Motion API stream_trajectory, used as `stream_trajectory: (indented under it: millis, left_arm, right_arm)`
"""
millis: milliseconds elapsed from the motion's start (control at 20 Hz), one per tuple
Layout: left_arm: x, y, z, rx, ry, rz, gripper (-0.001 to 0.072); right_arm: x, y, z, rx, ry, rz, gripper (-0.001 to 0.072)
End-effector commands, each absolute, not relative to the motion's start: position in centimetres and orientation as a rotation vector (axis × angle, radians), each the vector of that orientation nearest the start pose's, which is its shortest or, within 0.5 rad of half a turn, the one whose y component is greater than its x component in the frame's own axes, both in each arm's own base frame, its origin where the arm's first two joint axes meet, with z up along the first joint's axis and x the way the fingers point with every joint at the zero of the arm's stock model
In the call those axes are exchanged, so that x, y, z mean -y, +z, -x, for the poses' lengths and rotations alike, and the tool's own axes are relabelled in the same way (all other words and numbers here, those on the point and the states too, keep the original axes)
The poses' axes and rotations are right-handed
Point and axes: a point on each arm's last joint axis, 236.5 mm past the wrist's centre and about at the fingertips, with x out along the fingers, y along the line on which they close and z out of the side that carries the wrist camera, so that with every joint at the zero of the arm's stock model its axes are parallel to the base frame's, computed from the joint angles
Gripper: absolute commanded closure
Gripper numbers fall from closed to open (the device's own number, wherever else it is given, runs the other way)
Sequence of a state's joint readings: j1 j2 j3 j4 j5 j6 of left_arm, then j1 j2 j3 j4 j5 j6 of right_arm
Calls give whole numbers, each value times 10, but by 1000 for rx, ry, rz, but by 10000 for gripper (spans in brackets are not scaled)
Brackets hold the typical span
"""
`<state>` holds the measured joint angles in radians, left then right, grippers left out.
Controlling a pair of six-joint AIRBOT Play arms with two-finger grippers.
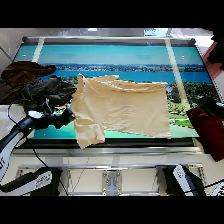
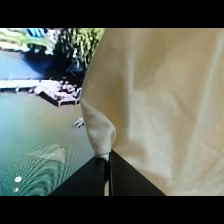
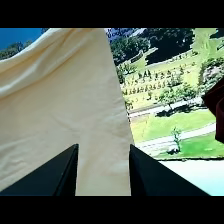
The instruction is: Fold the shirts.
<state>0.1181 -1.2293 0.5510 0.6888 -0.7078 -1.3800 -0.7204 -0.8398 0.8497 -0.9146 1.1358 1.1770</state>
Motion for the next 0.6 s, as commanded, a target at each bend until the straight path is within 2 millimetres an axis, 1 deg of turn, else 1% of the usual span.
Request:
stream_trajectory:
  millis: [0, 100, 150, 200, 250, 300, 350, 450, 500, 550]
  left_arm:
    - [81, -101, -330, -1212, -54, 850, 695]
    - [84, -101, -327, -1225, -65, 850, 695]
    - [86, -101, -325, -1233, -80, 841, 695]
    - [88, -101, -323, -1241, -93, 834, 695]
    - [89, -101, -321, -1248, -102, 832, 695]
    - [90, -101, -321, -1249, -108, 827, 695]
    - [90, -100, -321, -1247, -111, 824, 695]
    - [90, -100, -321, -1247, -112, 823, 695]
    - [90, -100, -321, -1246, -113, 822, 695]
    - [89, -100, -321, -1244, -111, 821, 695]
  right_arm:
    - [75, 51, -287, -962, -39, -621, 331]
    - [60, 2, -260, -1087, -76, -730, 329]
    - [47, -24, -243, -1150, -91, -815, 329]
    - [30, -44, -226, -1208, -86, -898, 327]
    - [18, -60, -212, -1253, -85, -948, 323]
    - [12, -75, -199, -1287, -103, -978, 302]
    - [9, -84, -191, -1304, -127, -1008, 298]
    - [8, -93, -183, -1314, -190, -1087, 171]
    - [7, -95, -182, -1318, -206, -1113, 171]
    - [10, -96, -183, -1307, -218, -1111, 172]
